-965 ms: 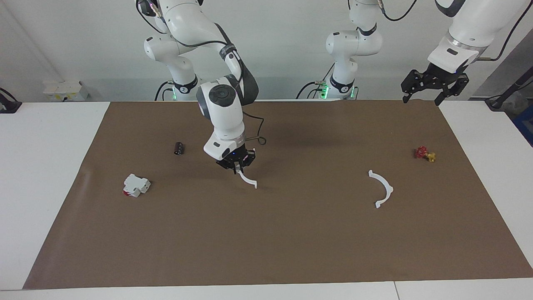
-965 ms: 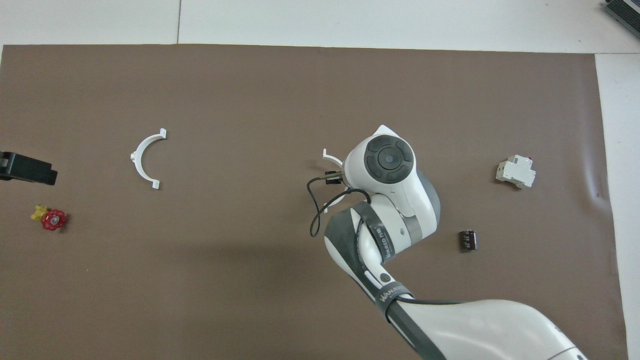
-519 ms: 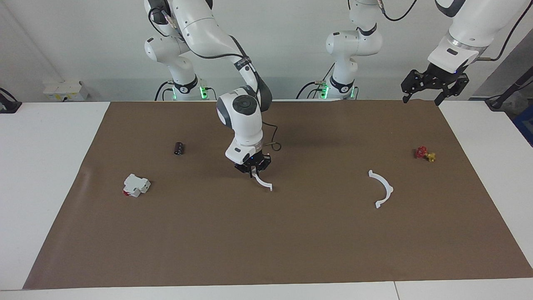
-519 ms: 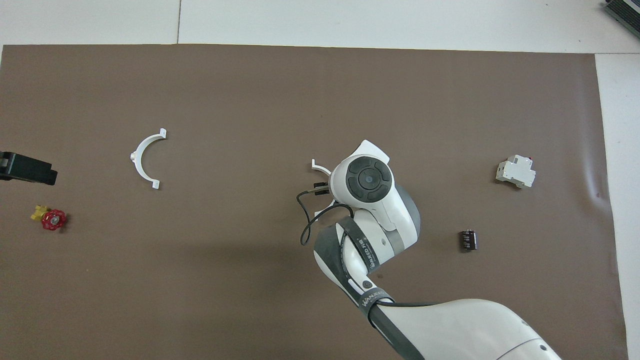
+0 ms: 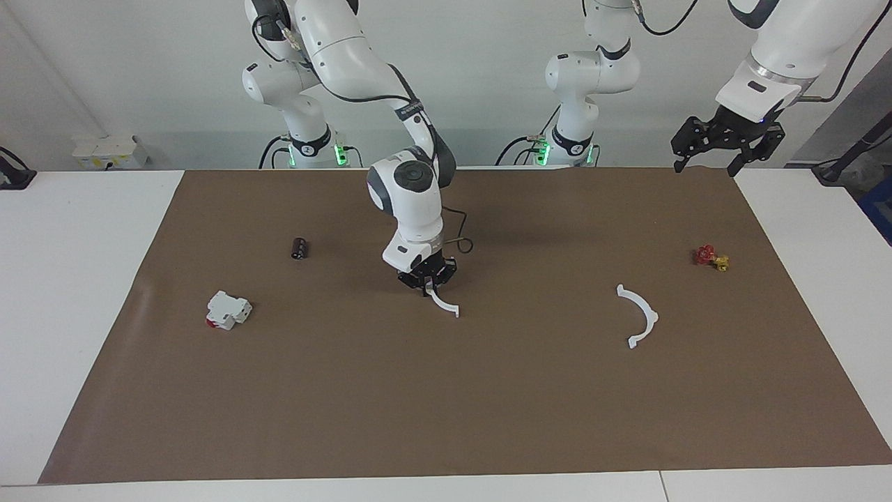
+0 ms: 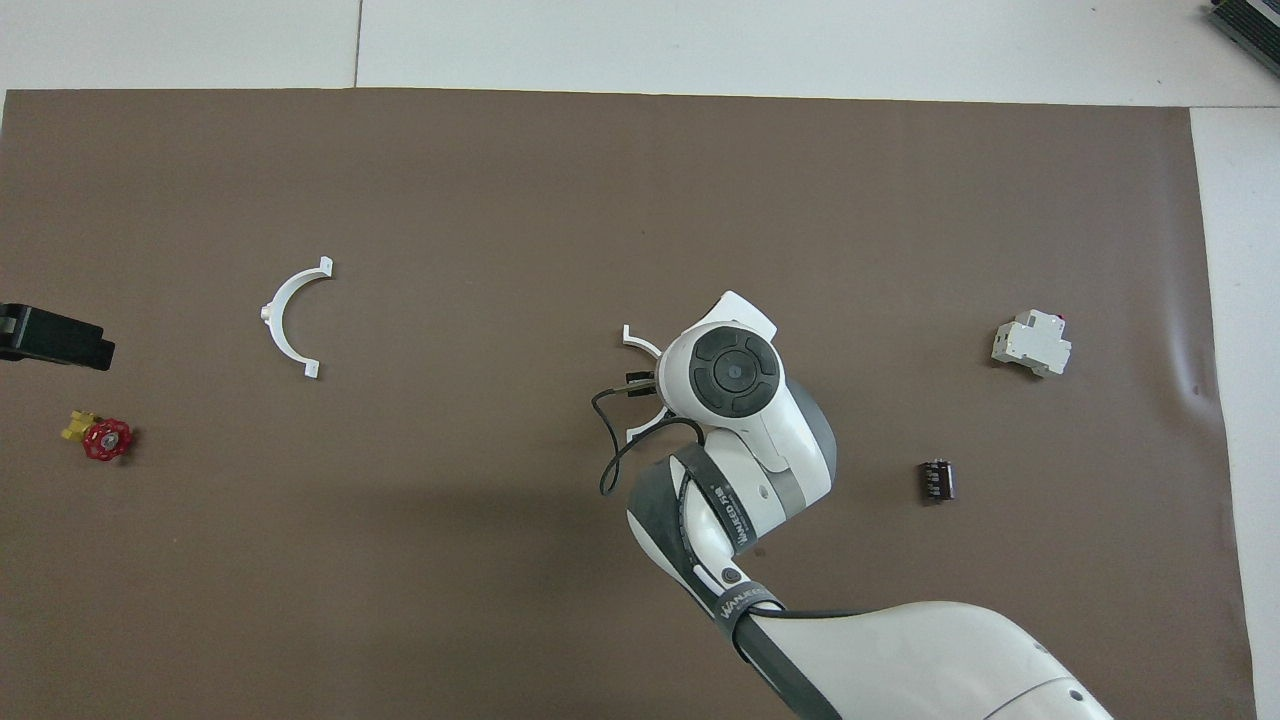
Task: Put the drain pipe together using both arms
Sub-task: 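Carry the clamp half with the right gripper toward the table center, then release the clamp half and withdraw the right gripper to the side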
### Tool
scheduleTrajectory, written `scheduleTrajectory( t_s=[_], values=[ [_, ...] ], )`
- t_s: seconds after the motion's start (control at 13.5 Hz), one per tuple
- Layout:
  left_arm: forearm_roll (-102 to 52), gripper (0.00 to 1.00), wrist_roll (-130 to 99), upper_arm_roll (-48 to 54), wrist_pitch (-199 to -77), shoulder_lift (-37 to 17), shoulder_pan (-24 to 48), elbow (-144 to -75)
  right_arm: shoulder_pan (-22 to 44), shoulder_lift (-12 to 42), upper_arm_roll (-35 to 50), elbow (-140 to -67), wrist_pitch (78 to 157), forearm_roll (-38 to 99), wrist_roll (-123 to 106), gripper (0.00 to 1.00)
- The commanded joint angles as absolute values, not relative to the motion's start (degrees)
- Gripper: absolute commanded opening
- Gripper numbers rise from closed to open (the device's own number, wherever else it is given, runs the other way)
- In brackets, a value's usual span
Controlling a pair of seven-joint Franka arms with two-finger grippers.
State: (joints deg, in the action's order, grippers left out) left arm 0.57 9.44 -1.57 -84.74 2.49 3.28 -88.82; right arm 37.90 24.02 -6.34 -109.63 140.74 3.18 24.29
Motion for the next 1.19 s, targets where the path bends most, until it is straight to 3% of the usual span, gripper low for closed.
scheduleTrajectory(
  t_s=[0.0,0.07,0.15,0.22,0.52,0.74,1.11],
  values=[
    [0.1,1.0,9.5,-1.4,-85.6,3.4,2.8,-89.9,38.0,23.1,-6.3,-111.1,141.7,1.8,26.7,0.63],
    [0.1,1.0,9.5,-1.4,-85.5,3.4,2.8,-89.9,38.0,23.1,-6.3,-111.1,141.7,1.8,26.8,0.74],
    [0.2,1.0,9.5,-1.4,-85.5,3.4,2.8,-89.9,38.1,23.0,-6.3,-111.1,141.7,1.8,26.8,0.94],
    [0.2,1.0,9.5,-1.4,-85.6,3.4,2.8,-89.9,38.2,23.0,-6.4,-111.0,141.6,1.8,26.8,1.0],
    [0.2,1.0,9.5,-1.4,-85.5,3.4,2.8,-89.9,37.3,18.5,-7.1,-110.2,138.5,1.8,26.6,1.0],
    [0.1,1.0,9.5,-1.4,-85.6,3.4,2.8,-89.9,29.9,12.8,-7.6,-108.9,132.9,1.8,25.0,1.0],
    [0.1,1.0,9.5,-1.4,-85.5,3.4,2.8,-89.9,19.8,8.6,-7.6,-103.7,123.2,2.0,17.3,1.0]
  ],
)
